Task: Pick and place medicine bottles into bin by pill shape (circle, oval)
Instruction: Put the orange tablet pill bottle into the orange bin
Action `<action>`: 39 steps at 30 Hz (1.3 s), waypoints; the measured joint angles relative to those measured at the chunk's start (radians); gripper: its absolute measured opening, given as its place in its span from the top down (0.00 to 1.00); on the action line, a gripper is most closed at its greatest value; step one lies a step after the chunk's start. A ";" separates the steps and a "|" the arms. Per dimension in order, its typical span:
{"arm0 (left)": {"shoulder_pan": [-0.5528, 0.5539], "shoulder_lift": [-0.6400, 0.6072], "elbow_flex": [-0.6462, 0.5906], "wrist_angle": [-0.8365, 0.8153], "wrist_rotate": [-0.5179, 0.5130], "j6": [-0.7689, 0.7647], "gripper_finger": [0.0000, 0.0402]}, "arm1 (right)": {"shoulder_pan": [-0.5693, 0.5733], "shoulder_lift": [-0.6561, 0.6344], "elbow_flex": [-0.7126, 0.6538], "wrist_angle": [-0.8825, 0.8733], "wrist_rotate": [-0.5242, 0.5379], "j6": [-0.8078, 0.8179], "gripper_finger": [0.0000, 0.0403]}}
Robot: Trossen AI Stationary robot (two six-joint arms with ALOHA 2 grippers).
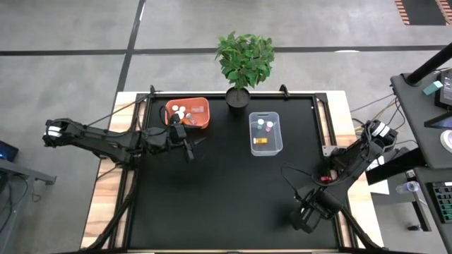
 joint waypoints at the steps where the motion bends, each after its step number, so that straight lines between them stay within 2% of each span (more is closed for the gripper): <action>1: 0.000 0.000 0.000 0.000 0.000 0.000 0.49 | 0.000 0.000 -0.010 0.001 0.000 0.003 0.25; 9: 0.000 0.000 0.000 0.000 -0.004 0.000 0.49 | 0.000 0.000 -0.041 0.018 0.020 -0.010 0.29; 19: 0.000 0.000 0.000 0.001 -0.007 0.000 0.49 | -0.002 0.000 -0.041 0.023 0.061 -0.010 0.49; 27: 0.000 0.000 0.000 0.002 -0.007 0.000 0.49 | -0.012 -0.016 -0.040 0.025 0.066 -0.034 0.50; 32: 0.000 0.000 0.000 0.003 -0.007 -0.001 0.49 | -0.081 -0.041 -0.008 0.024 0.176 -0.164 0.48; 39: 0.000 0.018 -0.001 0.004 0.011 -0.001 0.49 | -0.272 -0.039 0.058 0.023 0.261 -0.524 0.49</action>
